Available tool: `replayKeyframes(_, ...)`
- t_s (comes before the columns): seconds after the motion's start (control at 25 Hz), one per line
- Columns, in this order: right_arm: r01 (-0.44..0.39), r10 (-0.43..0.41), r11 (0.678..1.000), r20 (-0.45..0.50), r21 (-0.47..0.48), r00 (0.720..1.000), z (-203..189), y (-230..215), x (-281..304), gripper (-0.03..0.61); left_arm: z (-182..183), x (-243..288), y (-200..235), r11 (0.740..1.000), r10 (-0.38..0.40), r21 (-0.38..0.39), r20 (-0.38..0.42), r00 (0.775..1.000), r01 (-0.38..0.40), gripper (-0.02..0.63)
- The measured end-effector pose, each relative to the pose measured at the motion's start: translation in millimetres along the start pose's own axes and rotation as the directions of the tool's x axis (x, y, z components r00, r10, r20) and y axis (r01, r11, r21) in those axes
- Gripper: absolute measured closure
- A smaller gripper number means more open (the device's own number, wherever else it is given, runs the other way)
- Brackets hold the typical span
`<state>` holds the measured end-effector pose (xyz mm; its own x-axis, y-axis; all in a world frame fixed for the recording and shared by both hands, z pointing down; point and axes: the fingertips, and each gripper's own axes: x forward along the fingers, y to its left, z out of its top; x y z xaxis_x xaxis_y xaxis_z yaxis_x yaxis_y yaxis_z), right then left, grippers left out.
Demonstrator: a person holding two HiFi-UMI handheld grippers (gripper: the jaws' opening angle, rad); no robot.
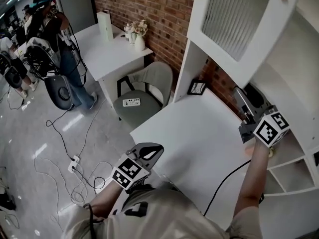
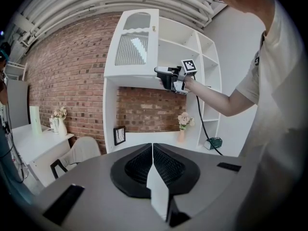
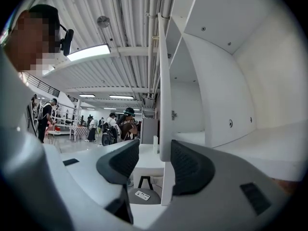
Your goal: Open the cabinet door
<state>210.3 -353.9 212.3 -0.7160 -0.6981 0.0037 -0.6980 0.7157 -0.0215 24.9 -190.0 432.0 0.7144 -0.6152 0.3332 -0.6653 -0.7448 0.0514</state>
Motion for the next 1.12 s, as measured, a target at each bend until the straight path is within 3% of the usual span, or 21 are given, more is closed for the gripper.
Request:
replayKeyframes(0.28, -0.02, 0.02, 1.0, -0.013, -0.024, 1.0, 3, 8, 13, 0.373, 4, -7, 4, 1.0, -0.005, 0.01, 0.002, 1.0, 0.005, 0.592)
replayKeyframes(0.48, -0.083, 0.082, 0.993, 0.018, 0.082, 0.996, 6, 7, 15, 0.363, 2, -4, -6, 1.0, -0.005, 0.003, 0.002, 1.0, 0.005, 0.592)
replayKeyframes(0.68, -0.047, 0.047, 0.999, -0.006, -0.002, 0.999, 1, 2, 19, 0.362, 1, 0, -8, 1.0, 0.013, -0.003, 0.0, 1.0, -0.013, 0.592)
replayKeyframes(1.12, 0.022, -0.022, 1.0, 0.023, -0.011, 0.999, -1, 1, 17, 0.434, 0, -3, -13, 0.999, 0.036, -0.006, -0.003, 0.999, -0.036, 0.592)
